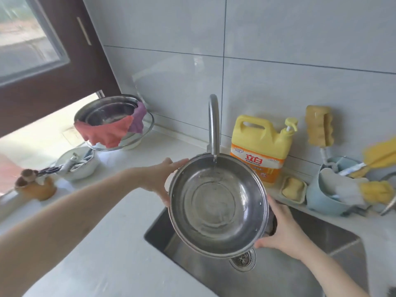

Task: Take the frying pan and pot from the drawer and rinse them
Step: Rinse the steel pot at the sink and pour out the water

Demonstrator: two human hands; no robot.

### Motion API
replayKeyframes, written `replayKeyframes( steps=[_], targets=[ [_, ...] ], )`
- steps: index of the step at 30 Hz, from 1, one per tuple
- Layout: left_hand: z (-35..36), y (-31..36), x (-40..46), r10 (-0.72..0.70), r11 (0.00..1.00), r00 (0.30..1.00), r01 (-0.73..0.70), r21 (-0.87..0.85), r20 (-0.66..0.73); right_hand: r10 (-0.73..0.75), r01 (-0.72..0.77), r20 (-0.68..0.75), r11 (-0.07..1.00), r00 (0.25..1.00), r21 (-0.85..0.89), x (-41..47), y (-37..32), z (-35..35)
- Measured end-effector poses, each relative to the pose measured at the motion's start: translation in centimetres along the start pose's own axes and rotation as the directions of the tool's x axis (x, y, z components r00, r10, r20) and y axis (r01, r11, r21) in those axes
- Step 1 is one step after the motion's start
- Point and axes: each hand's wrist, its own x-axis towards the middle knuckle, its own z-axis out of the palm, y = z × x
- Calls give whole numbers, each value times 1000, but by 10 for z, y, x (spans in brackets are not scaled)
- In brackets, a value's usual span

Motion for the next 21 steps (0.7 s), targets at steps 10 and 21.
replayKeyframes(
  steps=[10, 21],
  targets=[
    [112, 2, 38, 113, 987, 772, -162, -22, -626, -161, -5, -321, 888, 933, -459, -11, 27, -24],
    [140, 56, 65, 341, 925, 423, -309, 220, -840, -548, 147, -543, 777, 636, -613, -62, 45, -58]
  ],
)
